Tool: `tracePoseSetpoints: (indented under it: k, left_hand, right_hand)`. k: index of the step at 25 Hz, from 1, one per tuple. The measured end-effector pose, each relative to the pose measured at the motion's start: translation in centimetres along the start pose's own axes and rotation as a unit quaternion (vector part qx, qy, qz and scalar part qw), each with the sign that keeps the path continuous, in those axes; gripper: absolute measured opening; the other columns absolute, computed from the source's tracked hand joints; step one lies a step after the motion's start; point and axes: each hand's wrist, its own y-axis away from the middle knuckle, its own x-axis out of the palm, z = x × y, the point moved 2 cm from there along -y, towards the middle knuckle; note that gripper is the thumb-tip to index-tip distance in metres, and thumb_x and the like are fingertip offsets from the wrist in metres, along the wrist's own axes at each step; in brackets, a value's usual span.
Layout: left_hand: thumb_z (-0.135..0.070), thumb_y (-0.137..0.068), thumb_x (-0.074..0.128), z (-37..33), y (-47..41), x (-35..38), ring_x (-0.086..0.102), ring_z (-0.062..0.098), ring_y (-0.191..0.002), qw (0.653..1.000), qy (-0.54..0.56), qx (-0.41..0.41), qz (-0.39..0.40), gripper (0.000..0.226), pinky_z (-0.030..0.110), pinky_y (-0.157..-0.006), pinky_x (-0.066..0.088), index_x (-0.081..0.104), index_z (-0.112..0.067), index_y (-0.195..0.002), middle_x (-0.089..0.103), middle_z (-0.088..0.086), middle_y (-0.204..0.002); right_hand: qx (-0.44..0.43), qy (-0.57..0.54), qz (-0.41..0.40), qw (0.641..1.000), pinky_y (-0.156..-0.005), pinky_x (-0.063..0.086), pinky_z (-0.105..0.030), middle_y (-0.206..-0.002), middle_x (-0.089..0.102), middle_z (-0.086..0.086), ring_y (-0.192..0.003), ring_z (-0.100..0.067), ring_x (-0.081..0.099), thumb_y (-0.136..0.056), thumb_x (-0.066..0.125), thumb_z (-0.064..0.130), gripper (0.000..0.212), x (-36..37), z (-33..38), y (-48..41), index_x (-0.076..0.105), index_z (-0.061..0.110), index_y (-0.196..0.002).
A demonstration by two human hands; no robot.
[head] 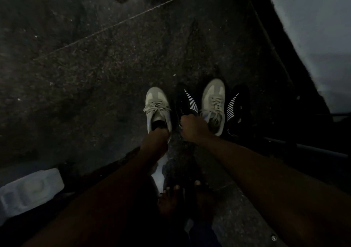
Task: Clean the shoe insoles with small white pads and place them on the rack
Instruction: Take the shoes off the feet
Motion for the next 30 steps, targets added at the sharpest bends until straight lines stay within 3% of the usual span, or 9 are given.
tracePoseSetpoints:
  k: [3,6,9,14,19,22,25,30]
  left_hand:
    - [-0.017,-0.1,0.052,0.5,-1.8,2.9,0.068,0.035,-0.102,1.0,0.027,-0.004,-0.014,0.031,0.033,-0.073,0.044,0.064,-0.005,-0.126,0.067,0.017,-0.117]
    - [-0.013,-0.103,0.048,0.4,-3.1,6.1,0.066,0.037,-0.106,0.998,0.05,-0.025,0.003,0.029,0.039,-0.084,0.048,0.064,0.002,-0.122,0.067,0.019,-0.116]
    - [-0.01,-0.098,0.055,0.8,-4.3,8.7,0.065,0.036,-0.108,0.996,0.085,-0.009,0.011,0.024,0.04,-0.089,0.052,0.065,-0.005,-0.119,0.067,0.016,-0.115]
    - [-0.019,-0.098,0.056,0.5,-4.3,9.0,0.061,0.037,-0.118,0.993,0.087,0.038,0.077,0.047,0.041,-0.097,0.051,0.052,-0.004,-0.141,0.059,0.021,-0.134]
    - [-0.044,-0.103,0.041,0.3,-1.9,6.3,0.057,0.036,-0.119,0.998,0.027,0.049,0.0,0.05,0.046,-0.095,0.051,0.052,-0.008,-0.135,0.054,0.016,-0.137]
    - [-0.062,-0.094,0.002,-0.1,0.4,3.0,0.049,0.038,-0.133,0.995,-0.008,0.088,-0.054,0.086,0.049,-0.102,0.045,0.043,-0.009,-0.148,0.046,0.016,-0.148]
    - [-0.06,-0.097,0.01,-1.1,3.7,-1.1,0.027,0.034,-0.152,0.984,-0.048,0.105,-0.137,0.079,0.055,-0.117,0.03,0.026,-0.013,-0.159,0.029,0.013,-0.164]
    - [-0.076,-0.094,0.012,-3.3,7.4,-6.8,-0.002,0.027,-0.157,0.96,-0.105,0.168,-0.199,0.088,0.058,-0.123,0.012,0.007,-0.021,-0.163,0.002,0.005,-0.17]
  right_hand:
    - [-0.012,0.017,0.001,1.0,-0.092,0.05,-0.047,-0.127,0.06,-0.018,-0.118,-0.042,0.061,-0.1,0.053,0.02,0.023,3.2,-0.5,-1.9,0.059,0.009,-0.119]
    - [-0.005,0.041,0.005,0.999,-0.089,0.053,-0.048,-0.119,0.064,-0.017,-0.112,-0.041,0.065,-0.103,0.047,0.015,0.02,6.7,-0.9,-3.2,0.063,0.007,-0.112]
    - [0.004,0.056,0.021,0.998,-0.088,0.054,-0.047,-0.116,0.067,-0.016,-0.11,-0.039,0.067,-0.105,0.046,0.012,0.022,9.3,-1.4,-3.9,0.067,0.006,-0.109]
    - [-0.017,0.031,0.038,0.999,-0.094,0.054,-0.046,-0.122,0.066,-0.015,-0.116,-0.037,0.064,-0.102,0.051,0.018,0.022,10.1,-2.2,-3.4,0.066,0.008,-0.115]
    - [-0.047,0.012,-0.007,0.999,-0.092,0.047,-0.045,-0.13,0.056,-0.015,-0.122,-0.036,0.054,-0.098,0.054,0.031,0.036,7.7,-2.3,-0.8,0.058,0.007,-0.125]
    - [-0.049,0.019,-0.084,0.995,-0.102,0.044,-0.049,-0.146,0.049,-0.016,-0.138,-0.037,0.044,-0.095,0.058,0.038,0.061,6.4,-2.5,1.9,0.046,0.007,-0.146]
    - [-0.03,0.019,-0.159,0.987,-0.109,0.04,-0.055,-0.159,0.039,-0.019,-0.15,-0.038,0.033,-0.09,0.065,0.046,0.081,4.2,-2.2,5.4,0.038,0.006,-0.155]
    - [0.02,-0.01,-0.217,0.976,-0.121,0.023,-0.054,-0.171,0.014,-0.013,-0.158,-0.033,0.014,-0.091,0.046,0.068,0.097,0.5,-2.6,10.5,0.013,0.013,-0.164]
